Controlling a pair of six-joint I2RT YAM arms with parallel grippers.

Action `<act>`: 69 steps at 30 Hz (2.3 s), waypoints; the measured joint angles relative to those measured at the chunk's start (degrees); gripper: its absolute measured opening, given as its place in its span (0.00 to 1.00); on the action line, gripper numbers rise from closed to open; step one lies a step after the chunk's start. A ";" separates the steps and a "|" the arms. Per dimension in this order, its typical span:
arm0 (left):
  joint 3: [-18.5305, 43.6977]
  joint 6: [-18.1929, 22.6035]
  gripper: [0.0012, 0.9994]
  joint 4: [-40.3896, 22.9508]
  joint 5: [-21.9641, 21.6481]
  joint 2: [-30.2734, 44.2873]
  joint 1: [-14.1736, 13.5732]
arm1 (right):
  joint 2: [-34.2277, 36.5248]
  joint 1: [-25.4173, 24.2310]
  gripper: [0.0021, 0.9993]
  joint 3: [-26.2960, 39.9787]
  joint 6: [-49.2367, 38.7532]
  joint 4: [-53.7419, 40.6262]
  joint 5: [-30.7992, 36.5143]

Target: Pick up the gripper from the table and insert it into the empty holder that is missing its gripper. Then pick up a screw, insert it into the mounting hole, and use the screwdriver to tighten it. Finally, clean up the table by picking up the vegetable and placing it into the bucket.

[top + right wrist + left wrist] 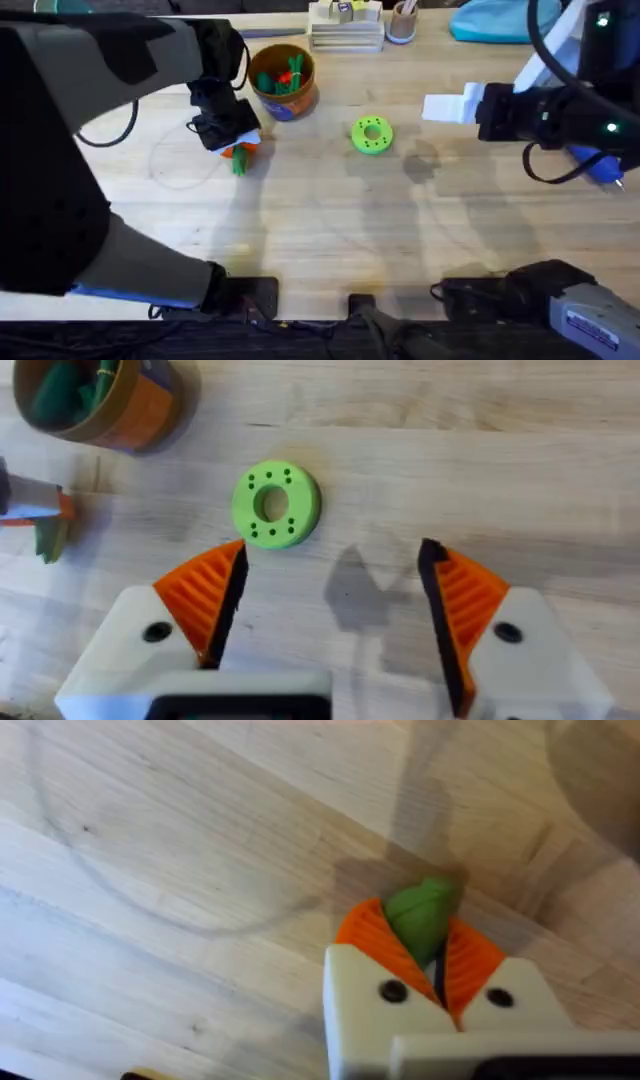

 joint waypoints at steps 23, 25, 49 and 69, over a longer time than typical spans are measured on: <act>7.26 -1.14 0.03 3.09 9.28 -17.16 -0.08 | 0.00 0.00 0.99 0.00 -0.02 0.45 -0.02; 7.28 -1.35 0.03 7.43 10.72 -16.85 -0.30 | 0.00 0.00 0.99 0.00 -0.02 0.45 -0.02; 7.28 -1.82 1.00 25.78 18.30 -6.34 -2.22 | 2.18 0.00 0.99 0.11 -0.48 -0.11 -0.02; 10.19 28.18 1.00 -6.82 18.28 -38.61 -2.22 | -1.56 0.00 0.99 19.63 -10.87 -26.59 -0.02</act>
